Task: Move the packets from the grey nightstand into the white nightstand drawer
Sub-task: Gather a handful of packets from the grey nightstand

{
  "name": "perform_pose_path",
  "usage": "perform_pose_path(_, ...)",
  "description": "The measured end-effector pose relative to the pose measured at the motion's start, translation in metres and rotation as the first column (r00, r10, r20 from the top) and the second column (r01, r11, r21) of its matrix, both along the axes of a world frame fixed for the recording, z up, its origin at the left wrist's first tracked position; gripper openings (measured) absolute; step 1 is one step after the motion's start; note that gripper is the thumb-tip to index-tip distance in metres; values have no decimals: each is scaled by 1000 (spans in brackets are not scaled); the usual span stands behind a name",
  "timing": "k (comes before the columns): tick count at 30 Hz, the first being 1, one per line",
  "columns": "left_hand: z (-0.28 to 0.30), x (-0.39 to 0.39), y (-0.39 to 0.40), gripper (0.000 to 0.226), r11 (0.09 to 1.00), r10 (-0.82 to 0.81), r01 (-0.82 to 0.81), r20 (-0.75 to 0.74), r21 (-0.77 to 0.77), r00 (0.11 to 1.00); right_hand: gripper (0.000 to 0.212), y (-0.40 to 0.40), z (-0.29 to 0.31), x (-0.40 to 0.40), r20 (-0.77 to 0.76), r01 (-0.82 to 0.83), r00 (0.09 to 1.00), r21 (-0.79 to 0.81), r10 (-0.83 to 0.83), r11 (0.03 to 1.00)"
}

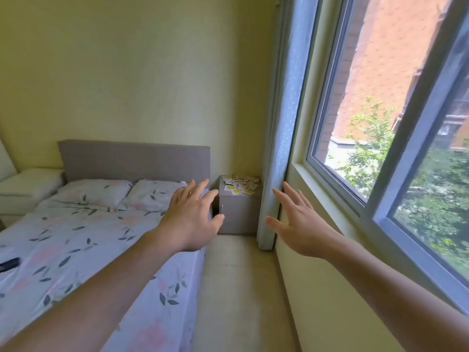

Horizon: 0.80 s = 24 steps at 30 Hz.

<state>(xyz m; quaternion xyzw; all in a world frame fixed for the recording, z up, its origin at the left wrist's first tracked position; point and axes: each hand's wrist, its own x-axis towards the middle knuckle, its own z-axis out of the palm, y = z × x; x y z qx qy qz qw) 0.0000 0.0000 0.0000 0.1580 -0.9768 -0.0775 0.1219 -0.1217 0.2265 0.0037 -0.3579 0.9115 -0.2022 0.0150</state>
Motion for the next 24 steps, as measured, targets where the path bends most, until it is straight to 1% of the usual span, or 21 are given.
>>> perform_pose_path(4,-7,-29,-14,66,1000,14,-14,17,21,1000,75,-8,-14,-44,33,-20,999,-11,21,1000)
perform_pose_path(7,-15,-56,-37,64,999,35,-35,1,4,999,75,-35,-26,-81,51,-56,997,-24,57,998)
perform_pose_path(12,-34,-123,-93,62,998,39,-41,28,46,999,73,-94,-38,-150,48,-106,993,-28,107,994)
perform_pose_path(15,-44,-173,-134,59,997,15,-17,24,74,1000,72,-135,-43,-195,58,-86,995,-21,87,996)
perform_pose_path(19,-54,-236,-185,59,994,-34,28,58,102,998,71,-183,-49,-250,81,-46,995,-55,50,997)
perform_pose_path(24,-57,-325,-228,59,990,-78,67,90,123,993,71,-215,-59,-321,110,3,994,-68,5,998)
